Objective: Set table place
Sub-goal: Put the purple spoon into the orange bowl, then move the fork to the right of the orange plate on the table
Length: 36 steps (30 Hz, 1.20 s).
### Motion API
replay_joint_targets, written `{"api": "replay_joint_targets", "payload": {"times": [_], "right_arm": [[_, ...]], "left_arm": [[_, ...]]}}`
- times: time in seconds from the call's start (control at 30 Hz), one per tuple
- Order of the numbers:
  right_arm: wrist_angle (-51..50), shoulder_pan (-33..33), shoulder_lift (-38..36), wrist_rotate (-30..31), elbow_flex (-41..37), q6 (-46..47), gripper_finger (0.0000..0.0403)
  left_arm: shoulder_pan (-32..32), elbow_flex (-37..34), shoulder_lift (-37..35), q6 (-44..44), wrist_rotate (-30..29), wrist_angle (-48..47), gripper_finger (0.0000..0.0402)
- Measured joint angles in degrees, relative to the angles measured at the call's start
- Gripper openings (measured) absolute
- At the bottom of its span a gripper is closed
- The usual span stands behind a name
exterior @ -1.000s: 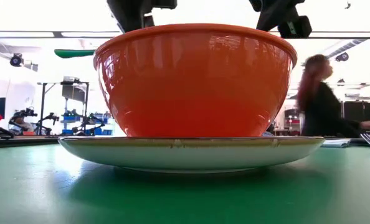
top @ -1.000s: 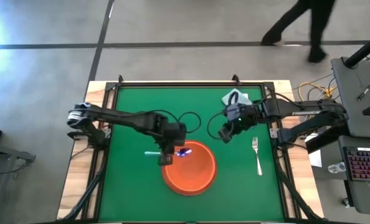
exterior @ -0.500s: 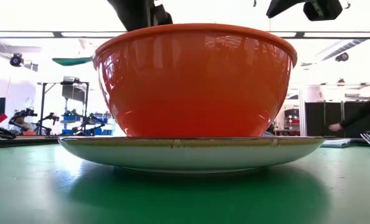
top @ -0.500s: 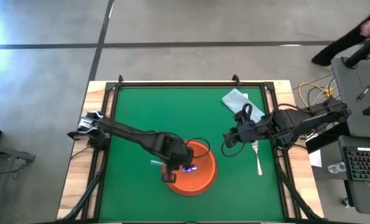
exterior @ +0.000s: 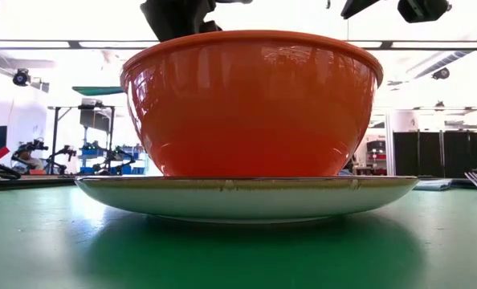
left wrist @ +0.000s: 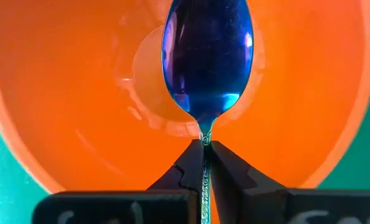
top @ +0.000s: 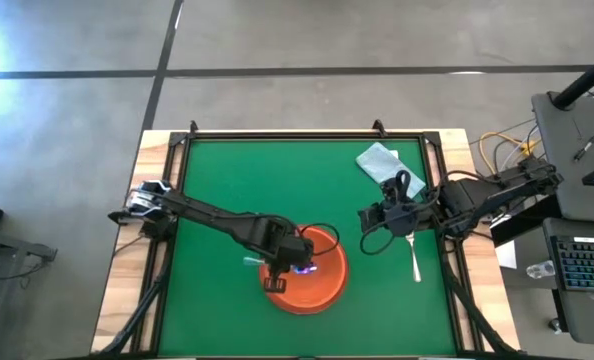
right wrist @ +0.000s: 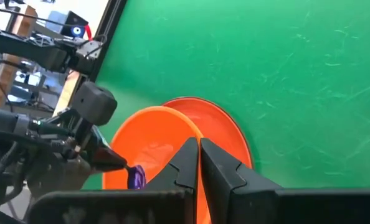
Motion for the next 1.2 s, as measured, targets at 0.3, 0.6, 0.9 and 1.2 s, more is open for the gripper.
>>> {"api": "replay_joint_targets", "payload": {"times": [0.3, 0.6, 0.9, 1.2], "right_arm": [[0.00, -0.02, 0.02, 1.36, 0.00, 0.74, 0.0009], [-0.69, -0.02, 0.02, 1.38, -0.09, 0.37, 0.0009], [-7.82, 0.65, 0.02, -2.25, -0.11, 1.07, 0.0009], [-14.11, 3.19, 0.03, -3.34, -2.20, 7.37, 0.0009]], "left_arm": [[-0.11, -0.07, 0.42, 0.05, 1.32, 4.16, 0.0033], [-0.11, -0.48, 0.32, 1.07, 0.16, 5.00, 0.0038], [-0.09, 0.12, -2.80, -1.90, -3.14, 4.94, 0.0039], [-0.11, -0.02, -7.78, -3.58, -5.85, 5.80, 0.0039]]}}
